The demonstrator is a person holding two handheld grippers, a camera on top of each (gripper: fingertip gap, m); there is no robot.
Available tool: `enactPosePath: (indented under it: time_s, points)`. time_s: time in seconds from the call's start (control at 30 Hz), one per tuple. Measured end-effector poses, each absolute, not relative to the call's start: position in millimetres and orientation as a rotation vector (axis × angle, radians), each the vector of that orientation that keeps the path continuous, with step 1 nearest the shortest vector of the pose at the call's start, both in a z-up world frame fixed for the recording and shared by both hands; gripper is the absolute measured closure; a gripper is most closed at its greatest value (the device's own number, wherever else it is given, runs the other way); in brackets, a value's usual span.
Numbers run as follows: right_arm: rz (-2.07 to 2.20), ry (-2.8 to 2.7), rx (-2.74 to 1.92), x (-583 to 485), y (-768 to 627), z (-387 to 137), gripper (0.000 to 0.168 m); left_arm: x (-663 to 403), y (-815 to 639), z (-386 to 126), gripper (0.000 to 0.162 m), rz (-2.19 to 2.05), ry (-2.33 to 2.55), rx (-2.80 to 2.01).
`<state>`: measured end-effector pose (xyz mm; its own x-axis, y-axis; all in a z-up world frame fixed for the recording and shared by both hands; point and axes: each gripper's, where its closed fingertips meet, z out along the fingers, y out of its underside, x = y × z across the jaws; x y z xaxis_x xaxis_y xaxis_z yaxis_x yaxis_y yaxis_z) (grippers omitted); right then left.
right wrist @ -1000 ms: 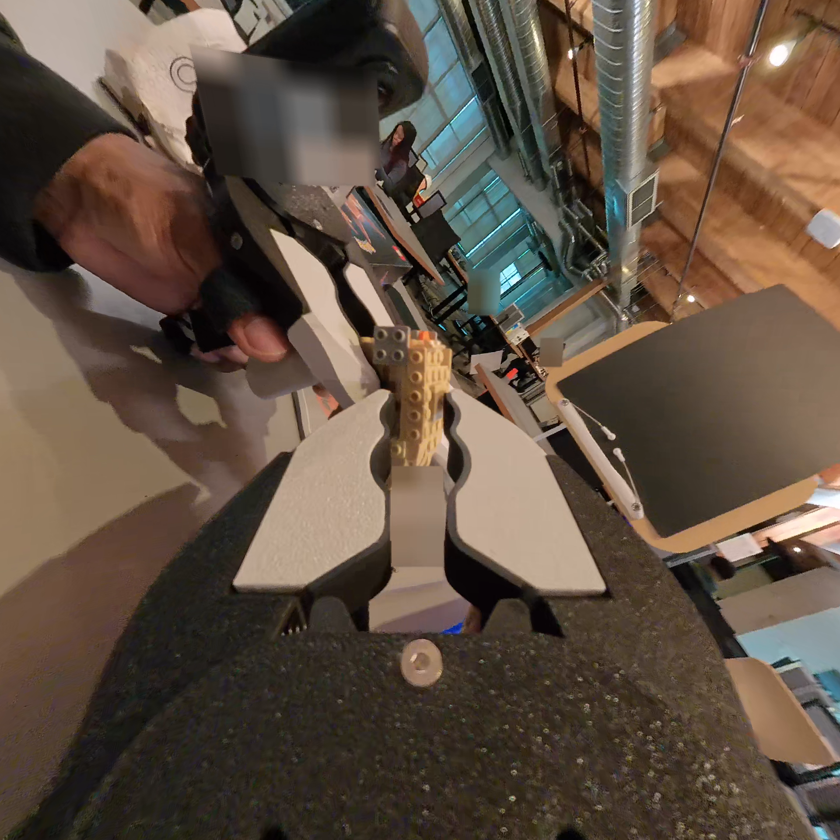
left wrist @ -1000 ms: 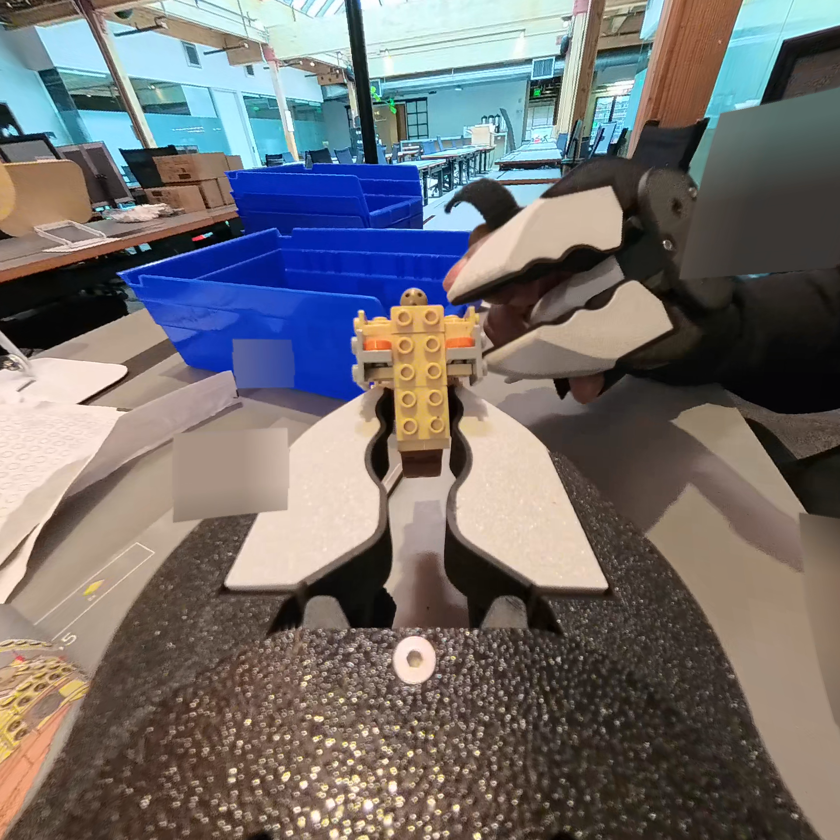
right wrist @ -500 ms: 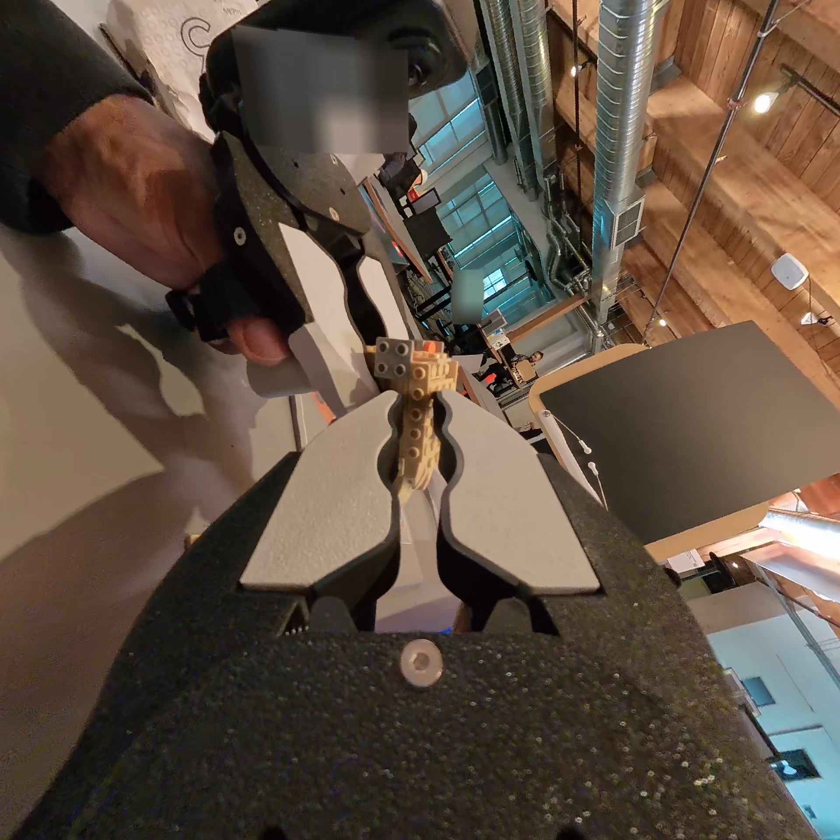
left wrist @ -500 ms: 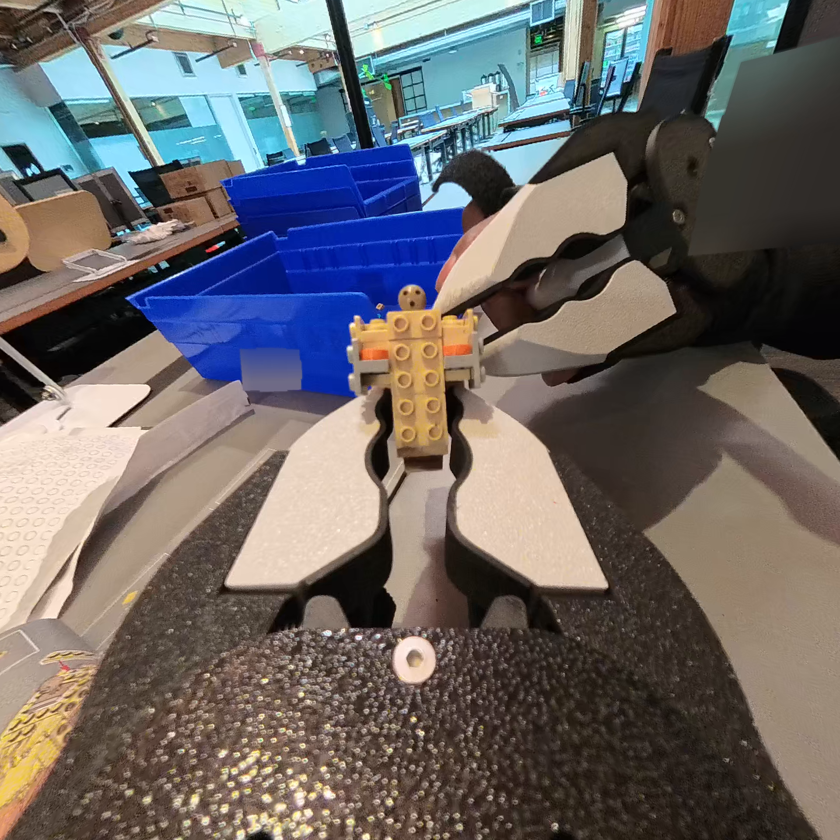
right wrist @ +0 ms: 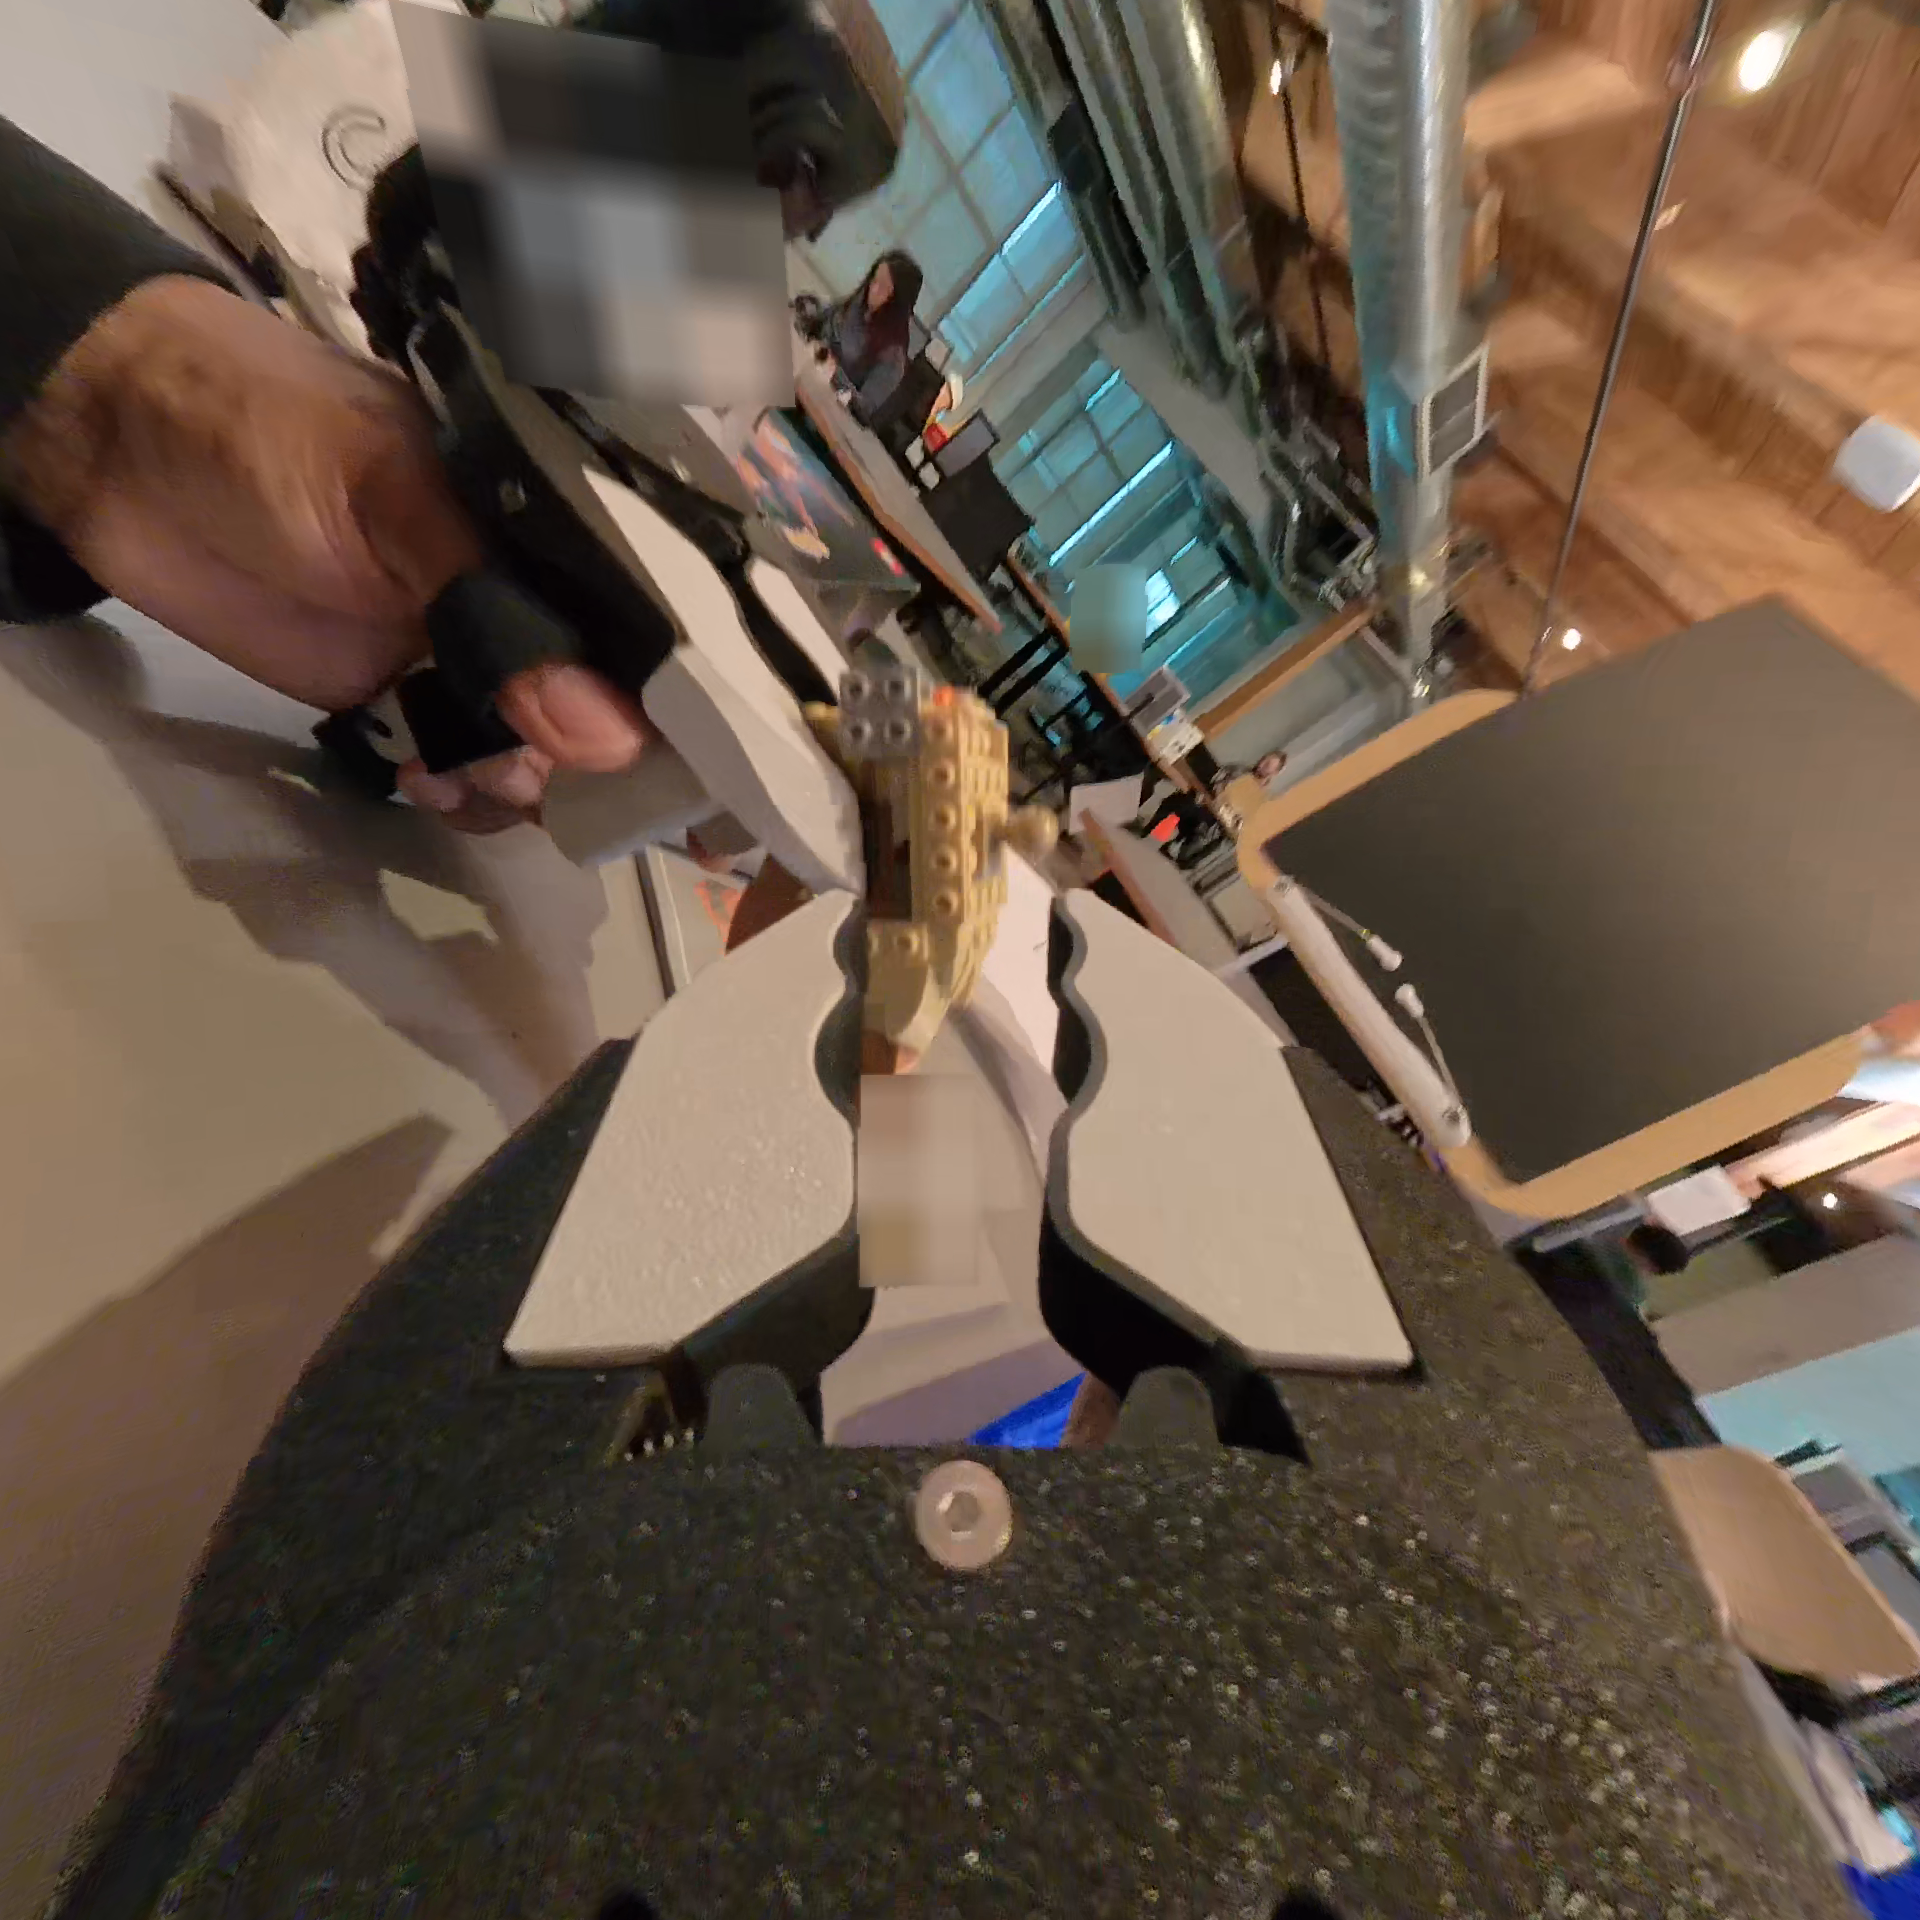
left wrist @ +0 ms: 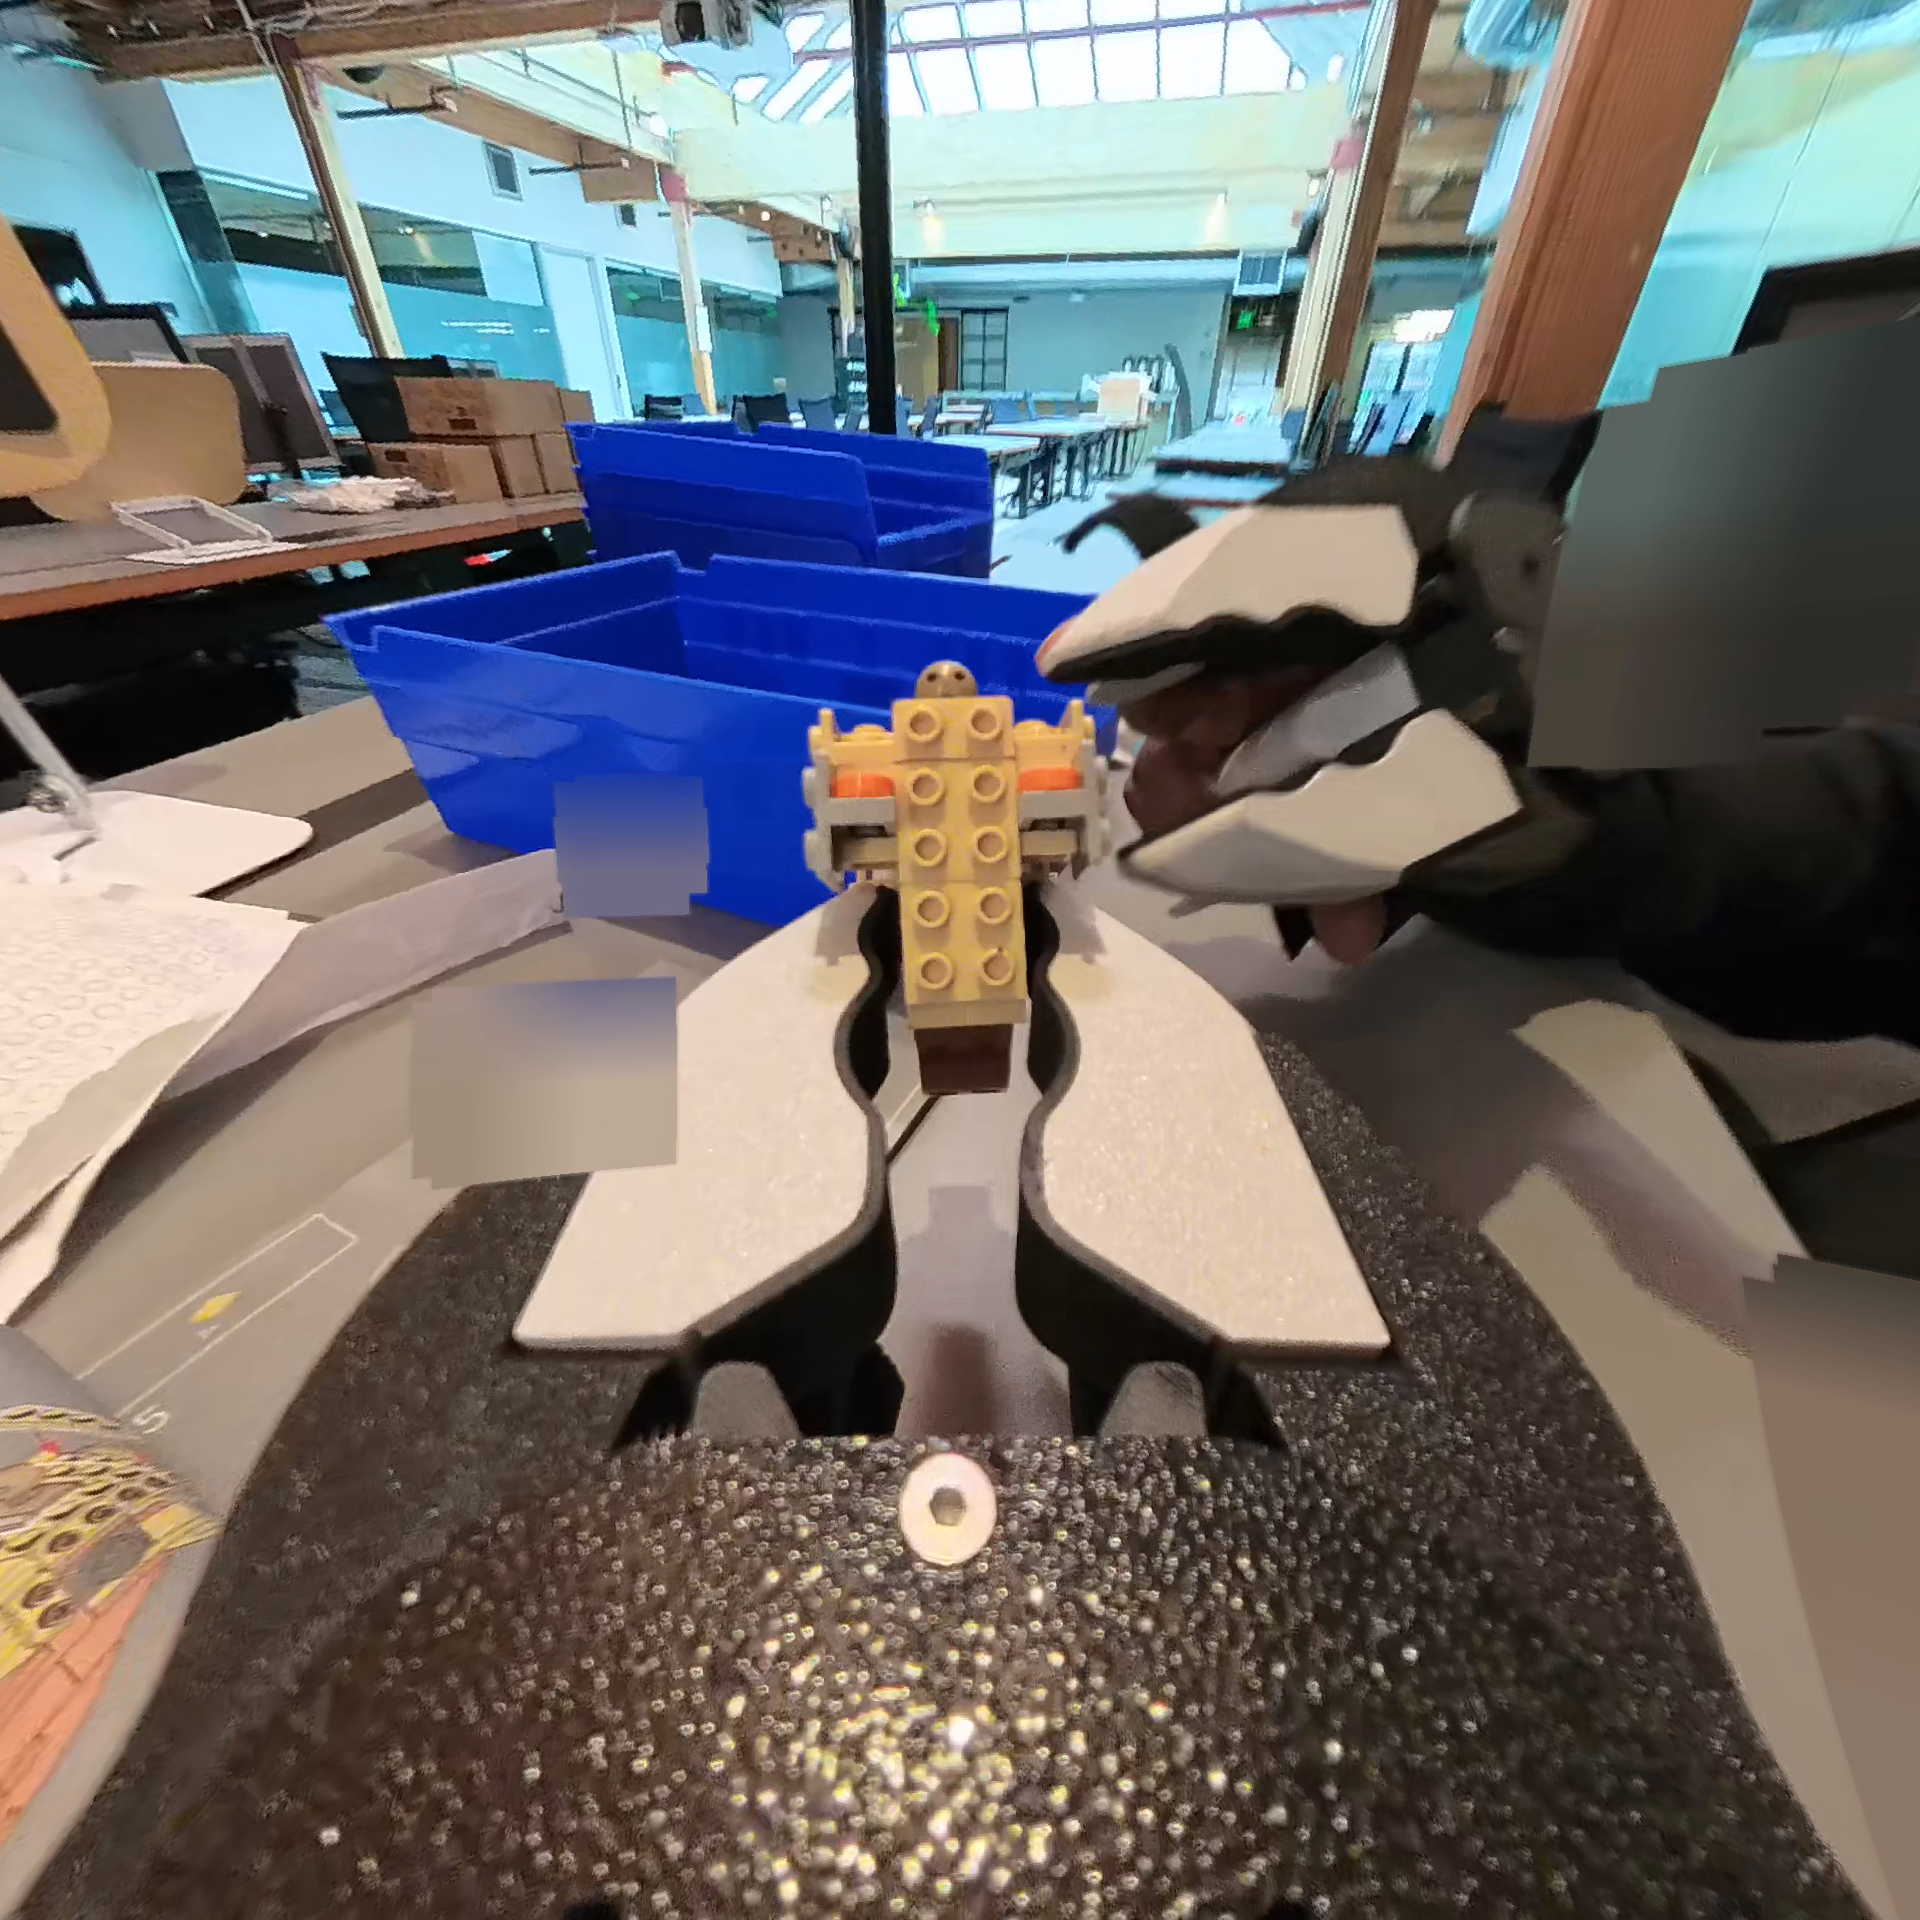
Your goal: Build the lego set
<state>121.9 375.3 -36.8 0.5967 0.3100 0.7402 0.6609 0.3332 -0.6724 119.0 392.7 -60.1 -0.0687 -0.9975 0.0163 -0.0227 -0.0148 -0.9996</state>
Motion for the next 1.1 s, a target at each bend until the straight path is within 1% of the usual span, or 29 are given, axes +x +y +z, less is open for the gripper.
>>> enactPosePath:
  time_s: [0.2, 0.43, 0.83, 0.93, 1.03, 1.1]
  points:
    - [-0.353, -1.01, -1.352, 127, 387, -61, 0.125, 113, 394, -45, 0.14, -1.484, 1.145, -1.209]
    - [-0.426, -1.005, -1.384, 127, 392, -66, 0.115, 109, 403, -38, 0.14, -1.631, 1.017, -1.233]
    - [-0.357, -0.948, -1.448, 121, 393, -69, 0.107, 104, 407, -23, 0.14, -1.655, 0.894, -1.162]
    - [-0.38, -0.923, -1.463, 121, 398, -69, 0.107, 103, 408, -20, 0.14, -1.701, 0.844, -1.151]
    - [-0.429, -0.888, -1.458, 122, 402, -68, 0.102, 107, 405, -22, 0.14, -1.723, 0.849, -1.163]
    - [-0.47, -0.875, -1.459, 124, 405, -67, 0.107, 109, 403, -22, 0.14, -1.724, 0.858, -1.159]
